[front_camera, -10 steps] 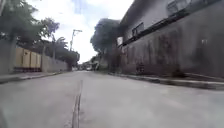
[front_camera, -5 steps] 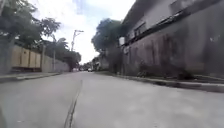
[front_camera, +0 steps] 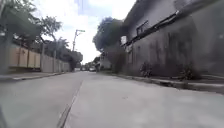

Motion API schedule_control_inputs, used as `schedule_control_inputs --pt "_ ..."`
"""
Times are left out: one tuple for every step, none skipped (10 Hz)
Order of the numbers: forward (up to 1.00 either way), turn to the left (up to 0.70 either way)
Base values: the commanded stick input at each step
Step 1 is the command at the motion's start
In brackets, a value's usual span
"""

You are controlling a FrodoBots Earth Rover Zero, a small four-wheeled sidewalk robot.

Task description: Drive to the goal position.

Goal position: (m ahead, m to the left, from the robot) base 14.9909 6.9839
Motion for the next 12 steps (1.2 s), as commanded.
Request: schedule_control_inputs --pt "0.7 0.0" --pt "0.7 0.0" --pt "0.7 0.0" --pt "0.7 0.0" --pt "0.7 0.0" --pt "0.7 0.0" --pt "0.7 0.0" --pt "0.7 0.0" --pt "0.7 0.0" --pt "0.7 0.0" --pt "0.7 0.0" --pt "0.7 0.0"
